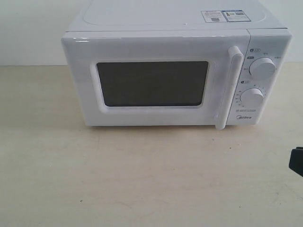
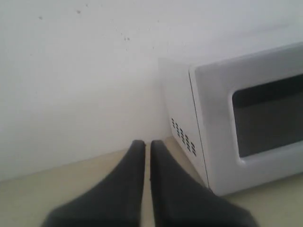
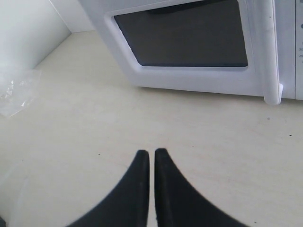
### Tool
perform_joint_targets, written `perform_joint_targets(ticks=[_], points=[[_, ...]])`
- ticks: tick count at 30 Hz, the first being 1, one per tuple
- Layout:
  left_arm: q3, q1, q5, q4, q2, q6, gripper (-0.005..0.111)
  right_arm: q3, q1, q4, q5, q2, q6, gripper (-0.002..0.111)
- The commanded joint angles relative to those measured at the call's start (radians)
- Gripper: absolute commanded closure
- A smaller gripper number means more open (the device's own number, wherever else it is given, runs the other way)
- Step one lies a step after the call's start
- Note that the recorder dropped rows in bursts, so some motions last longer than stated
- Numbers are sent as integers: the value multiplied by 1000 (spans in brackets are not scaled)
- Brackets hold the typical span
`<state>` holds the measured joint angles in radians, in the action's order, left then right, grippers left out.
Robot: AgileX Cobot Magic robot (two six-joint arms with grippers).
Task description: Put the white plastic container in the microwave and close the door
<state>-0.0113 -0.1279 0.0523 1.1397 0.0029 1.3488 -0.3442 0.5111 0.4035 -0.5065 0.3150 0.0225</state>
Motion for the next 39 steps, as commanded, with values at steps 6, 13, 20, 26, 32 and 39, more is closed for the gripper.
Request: perform_joint_targets(ticks=[6, 13, 20, 26, 32, 39], points=[[11, 3, -33, -272, -3, -232, 102, 5, -2, 2, 5, -3, 0, 108], [11, 3, 53, -784, -3, -748, 102, 5, -2, 2, 5, -3, 0, 108], [11, 3, 173, -892, -3, -844, 102, 5, -2, 2, 5, -3, 0, 108], [11, 3, 226, -1094, -3, -1104, 102, 5, -2, 2, 7, -3, 2, 108], [11, 3, 229, -1092, -3, -1155, 102, 5, -2, 2, 7, -3, 2, 108], [11, 3, 231, -1048, -3, -1155, 102, 5, -2, 2, 7, -3, 2, 108]])
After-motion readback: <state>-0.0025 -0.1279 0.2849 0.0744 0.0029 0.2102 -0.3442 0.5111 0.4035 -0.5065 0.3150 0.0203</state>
